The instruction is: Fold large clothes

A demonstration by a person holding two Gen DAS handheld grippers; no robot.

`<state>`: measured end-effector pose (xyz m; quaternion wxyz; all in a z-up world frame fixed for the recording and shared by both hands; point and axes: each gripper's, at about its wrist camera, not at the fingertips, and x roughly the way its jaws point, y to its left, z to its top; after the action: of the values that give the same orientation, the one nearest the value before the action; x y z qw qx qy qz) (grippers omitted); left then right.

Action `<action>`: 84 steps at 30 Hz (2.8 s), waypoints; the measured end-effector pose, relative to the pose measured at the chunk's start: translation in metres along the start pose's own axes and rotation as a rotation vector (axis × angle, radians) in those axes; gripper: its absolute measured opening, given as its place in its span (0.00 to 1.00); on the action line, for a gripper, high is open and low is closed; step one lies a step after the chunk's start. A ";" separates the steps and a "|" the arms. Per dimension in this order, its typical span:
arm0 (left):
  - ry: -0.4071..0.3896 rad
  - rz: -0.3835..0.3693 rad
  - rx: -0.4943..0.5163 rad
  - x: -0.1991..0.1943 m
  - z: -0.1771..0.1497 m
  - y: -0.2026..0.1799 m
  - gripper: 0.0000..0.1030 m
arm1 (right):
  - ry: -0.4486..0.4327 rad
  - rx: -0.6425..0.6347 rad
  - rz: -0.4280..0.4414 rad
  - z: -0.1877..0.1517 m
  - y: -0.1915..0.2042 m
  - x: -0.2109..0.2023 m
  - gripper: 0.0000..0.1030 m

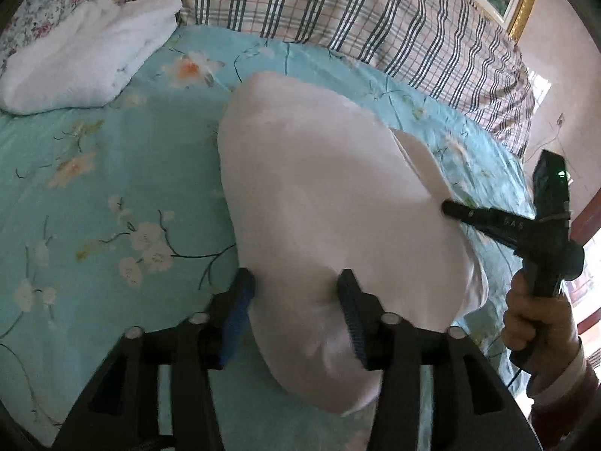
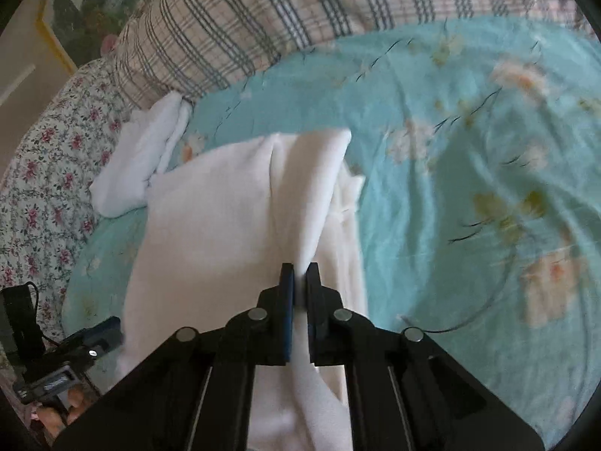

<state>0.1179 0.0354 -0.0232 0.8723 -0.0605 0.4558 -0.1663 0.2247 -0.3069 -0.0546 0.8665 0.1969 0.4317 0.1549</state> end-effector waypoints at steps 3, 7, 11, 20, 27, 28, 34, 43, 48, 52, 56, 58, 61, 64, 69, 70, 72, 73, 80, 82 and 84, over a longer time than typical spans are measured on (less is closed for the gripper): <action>0.002 0.008 0.006 0.005 0.000 -0.002 0.55 | 0.092 0.040 -0.005 -0.009 -0.013 0.023 0.07; 0.011 -0.001 0.003 0.006 -0.002 0.003 0.55 | 0.000 0.047 -0.082 -0.005 -0.003 -0.002 0.14; 0.010 0.009 0.016 0.010 -0.001 0.001 0.55 | -0.061 -0.059 -0.021 0.001 0.027 -0.020 0.15; 0.028 -0.016 -0.014 0.021 -0.009 0.011 0.62 | 0.078 -0.016 0.002 -0.030 0.001 0.023 0.11; 0.022 0.012 0.007 0.017 -0.012 0.005 0.62 | 0.076 0.001 0.003 -0.030 0.000 0.023 0.11; 0.027 0.003 -0.003 0.016 -0.012 0.007 0.62 | 0.076 0.000 0.001 -0.031 0.001 0.023 0.11; -0.023 -0.034 -0.035 -0.008 0.015 0.018 0.60 | 0.079 0.003 -0.010 -0.022 0.006 0.009 0.15; -0.008 0.053 -0.164 0.049 0.105 0.060 0.59 | 0.025 -0.063 -0.001 0.046 0.037 0.036 0.28; 0.030 0.052 -0.229 0.088 0.131 0.079 0.67 | 0.085 -0.036 -0.074 0.057 0.019 0.075 0.25; 0.035 0.044 -0.237 0.097 0.139 0.079 0.66 | 0.062 -0.005 -0.068 0.055 0.009 0.075 0.24; 0.034 0.094 -0.171 0.104 0.134 0.068 0.67 | 0.054 0.003 -0.049 0.052 0.002 0.072 0.24; 0.049 0.049 -0.225 0.108 0.130 0.079 0.68 | 0.056 0.000 -0.049 0.053 0.002 0.073 0.24; 0.037 0.050 -0.215 0.096 0.128 0.076 0.64 | 0.059 0.005 -0.045 0.054 0.003 0.068 0.24; 0.024 0.087 -0.140 0.075 0.119 0.060 0.62 | 0.040 0.013 -0.025 0.050 0.007 0.045 0.27; 0.020 0.117 -0.051 0.037 0.085 0.036 0.63 | 0.011 -0.028 0.025 0.029 0.018 0.001 0.27; 0.021 0.129 -0.029 0.029 0.076 0.029 0.64 | 0.014 -0.037 0.035 0.023 0.020 -0.006 0.27; 0.027 0.156 0.007 0.016 0.060 0.018 0.66 | 0.035 -0.049 0.052 0.009 0.024 -0.015 0.27; 0.030 0.169 0.026 0.009 0.050 0.012 0.68 | 0.047 -0.062 0.060 0.002 0.026 -0.019 0.27; 0.070 0.252 0.128 0.008 0.004 -0.004 0.69 | 0.142 -0.132 0.030 -0.049 0.027 -0.018 0.27; 0.069 0.246 0.123 0.010 0.001 -0.002 0.70 | 0.162 -0.126 0.020 -0.057 0.022 -0.010 0.27; 0.070 0.248 0.120 0.010 0.002 -0.002 0.70 | 0.151 -0.118 0.021 -0.059 0.021 -0.012 0.27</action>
<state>0.1242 0.0299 -0.0288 0.8718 0.0542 0.4792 -0.0862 0.1680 -0.2814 -0.0692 0.8399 0.1378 0.4839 0.2036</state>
